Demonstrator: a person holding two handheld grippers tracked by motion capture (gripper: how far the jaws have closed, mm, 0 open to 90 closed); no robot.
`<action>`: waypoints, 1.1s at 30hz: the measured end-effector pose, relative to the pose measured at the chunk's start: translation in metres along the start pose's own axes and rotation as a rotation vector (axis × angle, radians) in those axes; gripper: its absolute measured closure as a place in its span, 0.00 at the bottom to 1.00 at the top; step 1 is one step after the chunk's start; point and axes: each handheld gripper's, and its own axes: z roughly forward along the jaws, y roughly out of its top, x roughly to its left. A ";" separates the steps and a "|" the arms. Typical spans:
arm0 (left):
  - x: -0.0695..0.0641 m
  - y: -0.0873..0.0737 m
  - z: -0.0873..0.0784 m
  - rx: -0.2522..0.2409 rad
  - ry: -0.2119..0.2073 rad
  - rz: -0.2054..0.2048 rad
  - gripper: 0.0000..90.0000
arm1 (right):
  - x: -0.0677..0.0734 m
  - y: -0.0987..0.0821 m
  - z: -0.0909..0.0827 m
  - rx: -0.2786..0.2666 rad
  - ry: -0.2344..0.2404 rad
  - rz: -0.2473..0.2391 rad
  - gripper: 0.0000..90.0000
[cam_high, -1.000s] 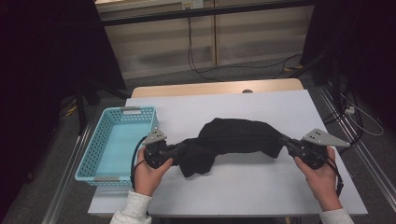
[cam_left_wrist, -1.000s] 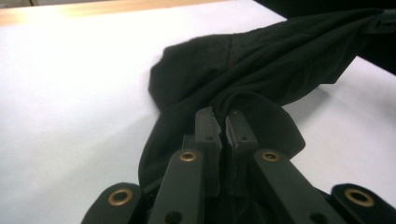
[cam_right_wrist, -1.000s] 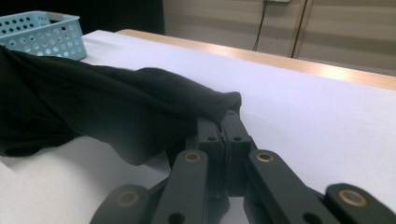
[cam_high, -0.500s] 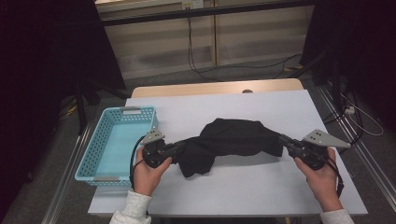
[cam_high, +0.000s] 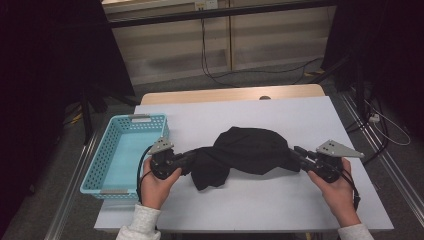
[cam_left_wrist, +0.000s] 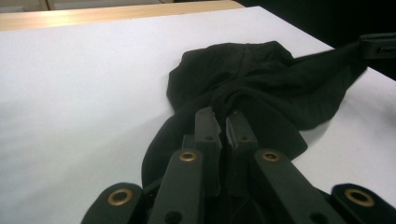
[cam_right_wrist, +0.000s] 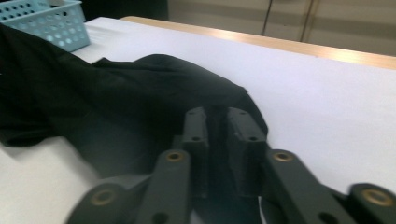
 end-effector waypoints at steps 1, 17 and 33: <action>0.000 0.000 0.000 0.003 0.001 -0.002 0.95 | 0.000 0.000 0.001 -0.004 -0.004 0.004 0.75; -0.001 -0.005 0.008 0.040 0.006 0.017 0.94 | -0.003 -0.015 0.015 0.130 -0.025 0.049 0.44; -0.018 -0.004 0.023 0.025 0.003 0.112 0.34 | 0.015 -0.029 0.038 0.301 0.079 0.042 0.90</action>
